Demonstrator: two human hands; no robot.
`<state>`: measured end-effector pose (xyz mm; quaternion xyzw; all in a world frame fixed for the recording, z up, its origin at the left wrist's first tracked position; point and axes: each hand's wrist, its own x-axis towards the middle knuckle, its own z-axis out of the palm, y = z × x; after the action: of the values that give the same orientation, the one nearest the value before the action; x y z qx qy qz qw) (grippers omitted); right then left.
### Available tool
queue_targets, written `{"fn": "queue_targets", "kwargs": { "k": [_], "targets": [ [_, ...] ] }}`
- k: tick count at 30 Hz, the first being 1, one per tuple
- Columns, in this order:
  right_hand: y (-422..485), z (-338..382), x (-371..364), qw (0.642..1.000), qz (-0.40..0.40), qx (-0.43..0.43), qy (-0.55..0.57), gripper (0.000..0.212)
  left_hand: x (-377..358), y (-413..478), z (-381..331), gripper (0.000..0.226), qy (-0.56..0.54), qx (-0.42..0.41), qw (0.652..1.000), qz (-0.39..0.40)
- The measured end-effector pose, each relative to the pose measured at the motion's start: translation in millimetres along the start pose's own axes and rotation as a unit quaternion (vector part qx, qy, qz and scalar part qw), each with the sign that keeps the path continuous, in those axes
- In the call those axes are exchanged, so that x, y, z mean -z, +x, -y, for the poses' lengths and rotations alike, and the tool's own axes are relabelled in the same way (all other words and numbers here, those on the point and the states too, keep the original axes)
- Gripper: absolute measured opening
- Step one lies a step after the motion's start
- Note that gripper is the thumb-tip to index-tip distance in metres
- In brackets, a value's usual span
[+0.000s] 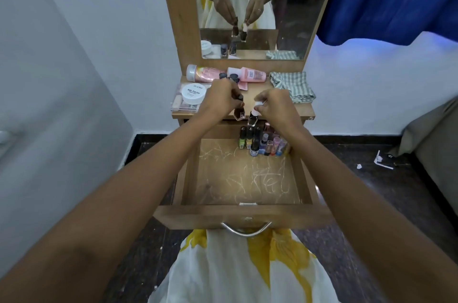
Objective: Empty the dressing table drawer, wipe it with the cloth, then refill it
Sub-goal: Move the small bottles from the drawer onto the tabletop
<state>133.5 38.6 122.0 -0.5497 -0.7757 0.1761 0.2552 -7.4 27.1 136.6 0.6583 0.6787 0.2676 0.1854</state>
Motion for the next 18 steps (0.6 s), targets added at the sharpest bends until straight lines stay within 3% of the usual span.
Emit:
{"fn": "queue_targets", "kwargs": {
  "k": [9,18],
  "targets": [
    [57.0,-6.1,8.2,0.998,-0.047,-0.007,-0.043,0.028,1.9,50.7,-9.4,0.024,0.057,0.016,0.998,0.01],
    [102.4,-15.9,-5.7,0.999,-0.01,-0.01,-0.035,0.028,-10.2,84.6,-4.4,0.02,0.095,-0.005,0.995,0.002]
  ]
}}
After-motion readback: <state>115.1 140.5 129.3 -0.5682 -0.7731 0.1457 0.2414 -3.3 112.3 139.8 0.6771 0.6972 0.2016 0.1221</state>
